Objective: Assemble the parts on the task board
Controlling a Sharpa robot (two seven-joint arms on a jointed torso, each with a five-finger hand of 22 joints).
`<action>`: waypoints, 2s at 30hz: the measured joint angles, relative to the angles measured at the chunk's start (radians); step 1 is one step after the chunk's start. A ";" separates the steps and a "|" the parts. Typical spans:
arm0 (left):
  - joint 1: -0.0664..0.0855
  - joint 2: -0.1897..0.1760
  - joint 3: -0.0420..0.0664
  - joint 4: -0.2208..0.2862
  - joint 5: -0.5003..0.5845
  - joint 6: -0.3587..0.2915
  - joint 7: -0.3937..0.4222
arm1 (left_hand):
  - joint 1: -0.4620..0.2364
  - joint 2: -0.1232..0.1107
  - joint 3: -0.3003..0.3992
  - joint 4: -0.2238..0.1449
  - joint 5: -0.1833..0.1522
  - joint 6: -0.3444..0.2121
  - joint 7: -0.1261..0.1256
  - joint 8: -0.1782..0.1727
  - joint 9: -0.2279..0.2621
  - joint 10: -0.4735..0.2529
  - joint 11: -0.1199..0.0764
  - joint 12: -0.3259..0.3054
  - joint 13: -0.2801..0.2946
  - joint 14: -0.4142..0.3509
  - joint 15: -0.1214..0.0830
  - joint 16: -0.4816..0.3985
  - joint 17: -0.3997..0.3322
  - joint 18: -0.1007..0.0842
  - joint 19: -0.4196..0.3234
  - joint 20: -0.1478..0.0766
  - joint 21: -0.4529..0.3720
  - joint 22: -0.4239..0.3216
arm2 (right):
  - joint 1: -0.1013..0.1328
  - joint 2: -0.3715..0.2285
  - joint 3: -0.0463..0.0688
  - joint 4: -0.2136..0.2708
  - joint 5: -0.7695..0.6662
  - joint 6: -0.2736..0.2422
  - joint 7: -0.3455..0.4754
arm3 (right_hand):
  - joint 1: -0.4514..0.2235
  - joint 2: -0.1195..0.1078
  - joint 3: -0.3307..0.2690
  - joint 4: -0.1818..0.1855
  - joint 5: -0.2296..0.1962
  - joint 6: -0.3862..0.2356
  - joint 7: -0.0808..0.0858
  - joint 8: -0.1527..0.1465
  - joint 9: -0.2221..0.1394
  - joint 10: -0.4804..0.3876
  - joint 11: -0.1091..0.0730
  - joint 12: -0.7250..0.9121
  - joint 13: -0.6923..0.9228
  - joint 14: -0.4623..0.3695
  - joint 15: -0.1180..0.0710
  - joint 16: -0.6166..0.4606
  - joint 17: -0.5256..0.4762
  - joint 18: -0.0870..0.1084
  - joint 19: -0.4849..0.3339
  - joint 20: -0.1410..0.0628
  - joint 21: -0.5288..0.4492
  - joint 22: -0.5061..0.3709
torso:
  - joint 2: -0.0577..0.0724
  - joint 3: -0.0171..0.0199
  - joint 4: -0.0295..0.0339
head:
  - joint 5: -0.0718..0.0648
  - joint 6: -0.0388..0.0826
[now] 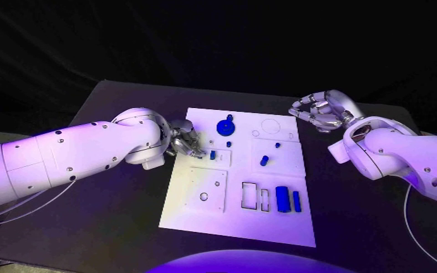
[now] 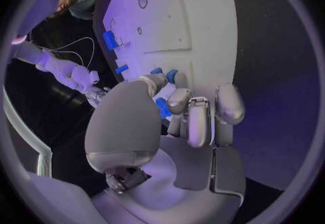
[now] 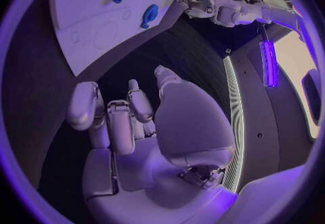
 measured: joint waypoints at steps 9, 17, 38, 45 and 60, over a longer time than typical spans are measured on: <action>0.000 0.004 -0.001 0.000 0.009 -0.002 -0.002 | 0.007 -0.028 0.096 0.006 0.009 -0.017 0.012 0.035 0.034 0.001 0.008 0.000 -0.001 0.000 0.000 0.000 0.000 0.000 0.000 0.000 0.000 0.006 | -0.001 0.001 0.000 0.000 0.000 0.000 0.000 | 0.000 0.000 0.000 0.000 0.000 0.000 0.000 0.000 0.000 0.000 0.000 0.000 0.000 0.000 0.000 0.000 0.000 0.000 0.000 0.000 0.000 0.000 | 0.000 0.0000 -0.0003 | 0.000 0.002; 0.000 0.004 -0.001 0.000 0.028 -0.008 -0.008 | -0.001 -0.037 0.102 0.006 0.009 -0.018 0.013 0.041 0.039 0.001 0.008 0.000 0.000 0.000 0.000 0.000 0.000 0.000 0.000 0.000 0.000 0.008 | -0.002 0.001 0.000 -0.001 0.000 0.000 0.000 | 0.000 0.000 0.000 0.000 0.000 0.000 0.000 0.006 0.000 0.000 0.000 0.000 0.001 0.004 -0.004 0.000 0.000 0.000 0.000 0.000 0.000 0.000 | 0.000 0.0006 -0.0007 | 0.000 0.005; 0.065 0.000 0.010 0.003 0.101 0.048 -0.017 | -0.007 -0.045 0.123 -0.007 0.009 -0.026 0.016 0.045 0.034 -0.001 0.010 -0.004 -0.005 0.000 0.000 0.000 0.000 0.000 0.000 0.000 0.000 0.007 | -0.006 0.003 0.000 -0.007 0.000 0.001 0.000 | 0.000 0.000 0.000 0.000 0.000 -0.003 0.003 0.006 0.000 0.000 0.000 0.000 0.001 0.004 -0.004 0.000 0.000 0.000 0.000 0.000 0.000 0.000 | 0.000 0.0008 -0.0004 | -0.001 0.013; 0.091 0.015 0.011 -0.028 0.127 0.107 -0.017 | -0.015 -0.046 0.123 -0.007 0.009 -0.026 0.016 0.045 0.035 -0.001 0.010 -0.016 -0.018 0.000 0.007 0.000 0.000 0.000 -0.006 0.005 0.000 -0.003 | -0.007 0.004 0.000 -0.009 0.000 0.001 0.000 | -0.004 0.004 0.000 0.000 0.000 -0.003 0.003 0.006 0.000 0.000 0.000 0.000 0.001 0.004 -0.004 0.000 0.000 0.000 0.000 0.000 0.000 0.000 | 0.000 0.0007 -0.0003 | 0.001 0.014; 0.114 0.084 -0.005 -0.152 0.234 0.321 -0.028 | -0.103 0.071 0.150 -0.020 -0.038 -0.099 0.037 0.076 0.115 -0.053 0.033 -0.038 -0.070 -0.002 0.020 -0.002 0.000 0.000 -0.038 0.019 -0.023 -0.042 | -0.008 0.006 0.000 -0.009 0.000 0.001 0.000 | -0.004 0.004 -0.006 0.000 0.000 -0.003 0.003 0.006 0.000 0.000 0.000 0.000 0.001 0.004 -0.004 0.000 0.000 0.000 0.000 0.000 0.000 0.000 | -0.001 0.0011 0.0003 | 0.003 0.008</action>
